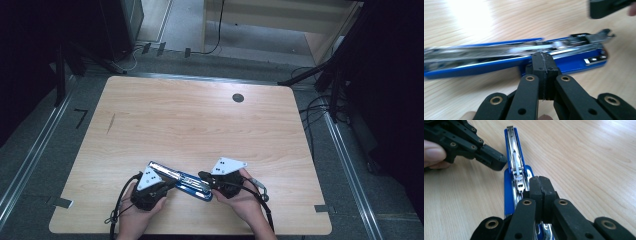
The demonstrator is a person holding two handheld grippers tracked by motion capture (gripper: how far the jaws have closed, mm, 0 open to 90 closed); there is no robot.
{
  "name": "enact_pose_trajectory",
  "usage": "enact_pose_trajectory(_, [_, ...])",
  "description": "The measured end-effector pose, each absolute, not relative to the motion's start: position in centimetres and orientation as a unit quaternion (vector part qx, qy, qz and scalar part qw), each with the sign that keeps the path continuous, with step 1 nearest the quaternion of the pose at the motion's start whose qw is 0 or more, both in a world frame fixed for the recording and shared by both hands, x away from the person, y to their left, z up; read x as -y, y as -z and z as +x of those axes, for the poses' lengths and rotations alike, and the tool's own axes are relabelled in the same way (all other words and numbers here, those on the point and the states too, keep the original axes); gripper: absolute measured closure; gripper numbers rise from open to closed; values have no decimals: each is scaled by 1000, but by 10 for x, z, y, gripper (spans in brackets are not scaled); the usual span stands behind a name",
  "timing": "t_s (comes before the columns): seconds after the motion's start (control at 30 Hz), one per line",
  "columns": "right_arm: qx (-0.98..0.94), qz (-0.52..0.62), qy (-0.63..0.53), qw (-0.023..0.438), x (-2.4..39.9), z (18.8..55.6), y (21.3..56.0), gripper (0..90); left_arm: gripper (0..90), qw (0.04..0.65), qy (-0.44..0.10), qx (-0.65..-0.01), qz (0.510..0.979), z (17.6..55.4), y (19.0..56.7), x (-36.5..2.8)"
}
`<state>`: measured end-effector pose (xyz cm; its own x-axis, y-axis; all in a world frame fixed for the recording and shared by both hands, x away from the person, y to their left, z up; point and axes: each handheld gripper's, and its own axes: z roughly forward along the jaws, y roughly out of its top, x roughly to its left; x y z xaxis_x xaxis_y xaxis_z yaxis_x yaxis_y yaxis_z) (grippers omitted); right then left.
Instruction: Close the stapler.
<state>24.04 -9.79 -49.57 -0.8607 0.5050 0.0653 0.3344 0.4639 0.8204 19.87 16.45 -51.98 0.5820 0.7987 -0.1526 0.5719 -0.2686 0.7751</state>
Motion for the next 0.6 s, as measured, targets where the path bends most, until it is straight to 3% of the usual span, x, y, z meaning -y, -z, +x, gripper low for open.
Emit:
enact_pose_trajectory(0.3, [-846,249,-463,94,90,239,492,900,900,404,-121,-479,769,208,523,-197])
enact_pose_trajectory(0.6, [-835,260,-476,94,84,243,484,900,900,390,-122,-497,766,213,528,-200])
